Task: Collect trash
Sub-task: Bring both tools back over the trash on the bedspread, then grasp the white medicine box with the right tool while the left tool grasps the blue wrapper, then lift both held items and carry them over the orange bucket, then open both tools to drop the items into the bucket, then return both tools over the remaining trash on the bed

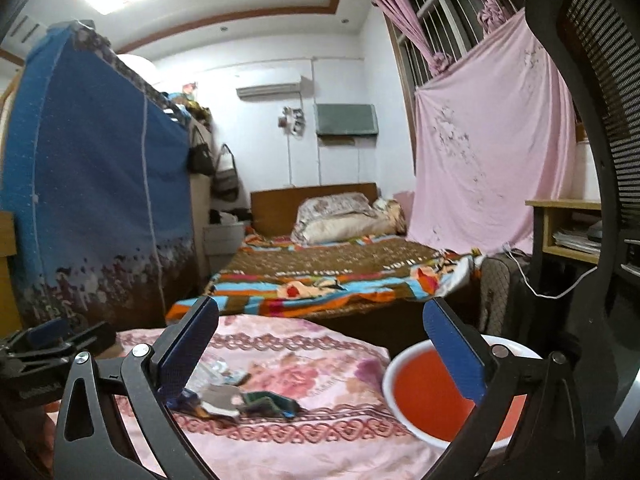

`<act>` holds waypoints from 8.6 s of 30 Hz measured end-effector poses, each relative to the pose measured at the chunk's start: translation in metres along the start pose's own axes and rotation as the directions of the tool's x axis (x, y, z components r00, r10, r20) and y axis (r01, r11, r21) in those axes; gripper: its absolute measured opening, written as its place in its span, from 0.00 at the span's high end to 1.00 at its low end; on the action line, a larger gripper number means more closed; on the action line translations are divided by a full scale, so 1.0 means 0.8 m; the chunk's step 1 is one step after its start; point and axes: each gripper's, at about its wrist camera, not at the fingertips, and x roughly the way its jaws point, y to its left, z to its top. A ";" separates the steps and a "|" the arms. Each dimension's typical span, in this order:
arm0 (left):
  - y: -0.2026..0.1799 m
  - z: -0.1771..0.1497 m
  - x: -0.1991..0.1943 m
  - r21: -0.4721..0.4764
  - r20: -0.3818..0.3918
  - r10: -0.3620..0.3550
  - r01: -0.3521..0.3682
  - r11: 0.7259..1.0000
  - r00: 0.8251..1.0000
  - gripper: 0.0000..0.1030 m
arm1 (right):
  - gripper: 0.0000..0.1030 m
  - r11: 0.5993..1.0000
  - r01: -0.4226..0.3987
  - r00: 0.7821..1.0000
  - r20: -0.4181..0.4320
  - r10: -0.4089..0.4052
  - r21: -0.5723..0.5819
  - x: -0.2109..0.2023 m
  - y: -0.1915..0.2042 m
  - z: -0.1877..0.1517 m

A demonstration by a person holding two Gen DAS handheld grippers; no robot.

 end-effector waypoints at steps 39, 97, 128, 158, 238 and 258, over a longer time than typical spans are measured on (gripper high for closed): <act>0.078 -0.010 0.010 0.075 0.052 0.095 -0.099 0.992 0.994 0.11 | 0.00 0.968 -0.226 0.970 -0.120 0.213 -0.109 0.059 0.091 -0.047; 0.094 -0.027 0.079 0.017 -0.311 0.031 -0.027 1.000 0.950 0.89 | 0.93 0.948 -0.317 0.795 -0.545 0.266 0.001 0.158 0.100 -0.092; 0.099 -0.038 0.080 0.028 -0.369 0.040 -0.032 0.999 0.928 0.90 | 0.61 0.949 -0.295 0.681 -0.673 0.289 0.109 0.161 0.076 -0.122; 0.013 0.036 0.039 0.058 -0.063 -0.070 0.073 0.996 0.996 0.90 | 0.63 0.944 -0.329 0.923 -0.210 0.323 0.003 0.073 0.040 0.002; -0.160 0.036 0.094 0.028 -0.153 -0.284 0.291 0.956 0.947 0.20 | 0.04 0.982 0.187 0.958 -0.220 -0.186 -0.013 0.056 -0.163 0.038; -0.014 0.008 -0.011 -0.024 0.033 -0.050 0.050 0.998 0.998 0.11 | 0.00 0.992 0.066 0.992 -0.101 -0.077 -0.103 -0.004 -0.014 0.017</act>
